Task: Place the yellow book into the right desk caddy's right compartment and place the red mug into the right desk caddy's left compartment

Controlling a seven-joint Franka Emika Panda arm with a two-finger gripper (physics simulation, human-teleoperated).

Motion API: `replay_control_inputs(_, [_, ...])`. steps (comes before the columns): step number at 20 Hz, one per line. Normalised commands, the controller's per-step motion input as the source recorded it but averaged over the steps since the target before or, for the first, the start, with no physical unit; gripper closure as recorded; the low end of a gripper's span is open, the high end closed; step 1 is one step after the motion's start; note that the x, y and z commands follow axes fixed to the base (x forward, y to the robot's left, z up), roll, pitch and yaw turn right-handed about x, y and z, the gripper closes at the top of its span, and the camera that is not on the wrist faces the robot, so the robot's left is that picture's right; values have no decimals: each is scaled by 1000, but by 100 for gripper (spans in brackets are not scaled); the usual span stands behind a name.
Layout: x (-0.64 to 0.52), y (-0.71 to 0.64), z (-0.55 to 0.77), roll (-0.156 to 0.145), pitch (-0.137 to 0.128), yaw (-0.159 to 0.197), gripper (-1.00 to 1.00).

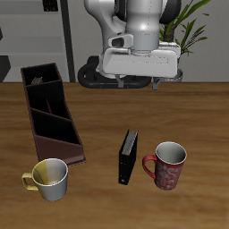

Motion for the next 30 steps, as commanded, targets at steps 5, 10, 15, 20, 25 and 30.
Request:
replay_control_inputs(5, [222,475,-6,0,-7,1,-100])
replay_control_inputs(10, [175,399,-4,21,3,15,-100])
replay_control_inputs(15, [262,547,-46,41,10,16,-100])
replay_control_inputs(20, [271,452,-130,11,9,34,-100])
replay_control_inputs(25, [166,490,-191,17,9,34,-100])
replay_control_inputs(30, [139,196,-219,-9,18,26,-100])
